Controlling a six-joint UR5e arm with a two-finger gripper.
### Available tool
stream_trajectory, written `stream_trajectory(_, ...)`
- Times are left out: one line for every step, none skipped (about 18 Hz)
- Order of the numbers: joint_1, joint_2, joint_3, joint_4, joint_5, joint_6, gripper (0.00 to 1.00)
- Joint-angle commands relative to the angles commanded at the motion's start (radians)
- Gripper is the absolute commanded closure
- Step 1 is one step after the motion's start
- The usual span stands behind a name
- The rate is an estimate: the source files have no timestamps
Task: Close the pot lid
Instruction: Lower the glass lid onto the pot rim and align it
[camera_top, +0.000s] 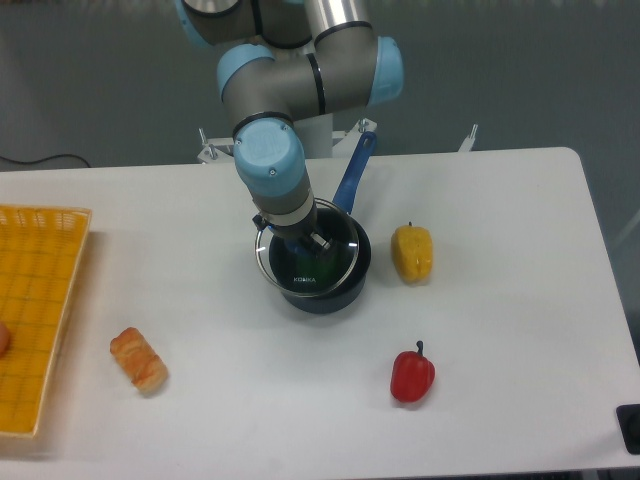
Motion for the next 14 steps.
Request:
stream_trajectory(0.002,0.002,0.000,0.000,0.000,0.018,0.51)
stream_trajectory(0.002,0.002,0.000,0.000,0.000,0.026,0.51)
stream_trajectory(0.002,0.002,0.000,0.000,0.000,0.028,0.51)
stream_trajectory(0.002,0.002,0.000,0.000,0.000,0.029,0.51)
stream_trajectory(0.003,0.002,0.000,0.000,0.000,0.032,0.52)
stream_trajectory(0.008,0.002,0.000,-0.002,0.000,0.038,0.52)
stream_trajectory(0.009,0.002,0.000,-0.002,0.000,0.051,0.52)
stream_trajectory(0.009,0.002,0.000,-0.002,0.000,0.058,0.52)
stream_trajectory(0.009,0.002,0.000,-0.002,0.002,0.058,0.52)
stream_trajectory(0.009,0.002,0.000,-0.002,0.002,0.060,0.52)
stream_trajectory(0.009,0.002,-0.002,-0.003,0.002,0.060,0.52)
stream_trajectory(0.009,0.002,-0.003,-0.003,0.002,0.060,0.52)
stream_trajectory(0.009,0.002,-0.003,-0.003,0.002,0.062,0.52)
stream_trajectory(0.009,0.002,-0.005,-0.003,0.002,0.062,0.52)
